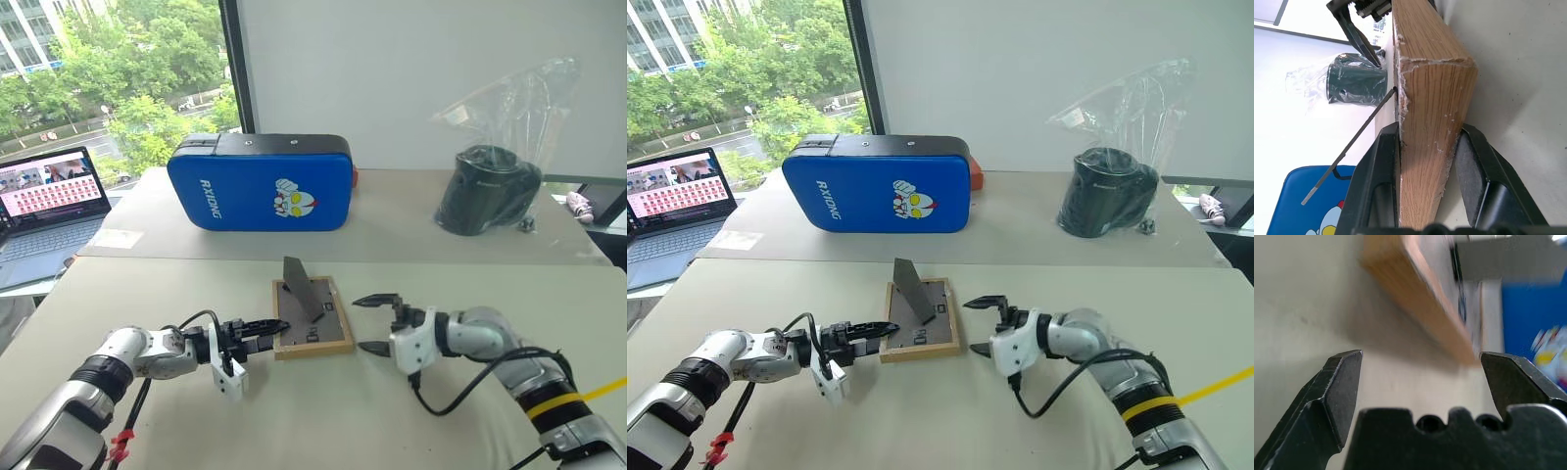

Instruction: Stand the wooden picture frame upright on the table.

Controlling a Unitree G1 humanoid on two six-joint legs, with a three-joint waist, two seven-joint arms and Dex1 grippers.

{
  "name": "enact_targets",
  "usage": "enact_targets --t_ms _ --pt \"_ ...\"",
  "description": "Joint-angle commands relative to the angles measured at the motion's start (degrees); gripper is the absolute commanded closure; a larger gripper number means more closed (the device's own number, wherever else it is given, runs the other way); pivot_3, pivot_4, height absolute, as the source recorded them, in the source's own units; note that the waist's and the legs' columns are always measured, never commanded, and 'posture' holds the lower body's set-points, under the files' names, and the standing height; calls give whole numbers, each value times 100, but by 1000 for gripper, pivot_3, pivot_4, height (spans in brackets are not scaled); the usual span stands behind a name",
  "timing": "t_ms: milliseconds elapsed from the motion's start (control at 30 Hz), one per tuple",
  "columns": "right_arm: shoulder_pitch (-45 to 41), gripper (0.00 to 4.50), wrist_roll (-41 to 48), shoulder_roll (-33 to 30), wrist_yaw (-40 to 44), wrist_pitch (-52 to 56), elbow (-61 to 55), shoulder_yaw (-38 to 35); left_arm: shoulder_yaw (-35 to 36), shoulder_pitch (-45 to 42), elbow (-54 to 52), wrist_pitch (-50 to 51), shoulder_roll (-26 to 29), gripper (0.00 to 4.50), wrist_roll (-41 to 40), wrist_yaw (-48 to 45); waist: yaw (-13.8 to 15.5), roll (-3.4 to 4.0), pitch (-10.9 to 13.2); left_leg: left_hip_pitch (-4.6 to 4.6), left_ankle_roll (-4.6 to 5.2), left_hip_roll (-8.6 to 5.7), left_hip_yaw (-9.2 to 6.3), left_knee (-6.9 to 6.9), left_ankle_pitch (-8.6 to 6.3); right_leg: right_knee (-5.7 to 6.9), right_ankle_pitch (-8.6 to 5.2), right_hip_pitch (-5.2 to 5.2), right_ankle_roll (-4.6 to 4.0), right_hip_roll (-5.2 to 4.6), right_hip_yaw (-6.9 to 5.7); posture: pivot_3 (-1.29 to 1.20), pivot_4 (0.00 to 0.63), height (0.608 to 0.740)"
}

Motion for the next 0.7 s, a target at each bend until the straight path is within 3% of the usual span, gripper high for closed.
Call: enact_targets --t_ms 33,300,433,633,700 --pt "-129 24 -836 262 -962 -700 -170 63 -163 71 68 -228 -9 3360 36 -170 5 0 0 0 0 0 0 0 0 0 1 0 -1 0 0 0 150 740" --pt "-168 24 -1499 415 -1746 -819 -128 200 -88 95 9 -292 -13 3360 -130 -291 34 -4 2 -3 0 -1 0 -1 0 -7 15 0 -25 0 -1 0 150 740" --pt "-200 1031 -1602 353 -1954 -752 -95 193 -64 121 -5 -318 -8 3360 -198 -345 34 -6 3 -3 0 -1 -1 -1 0 -8 17 1 -29 0 -1 0 150 740" --pt "-214 3043 -1565 329 -2091 -691 -194 219 0 156 15 -304 -63 3360 -445 -495 24 -11 6 -1 0 0 0 -1 0 -7 27 1 -45 0 0 0 150 740" --pt "-221 3283 -1473 329 -2101 -612 -256 201 48 163 59 -305 -85 3360 -628 -590 26 -12 7 -2 0 0 -1 0 0 -7 27 2 -46 0 0 0 150 740"
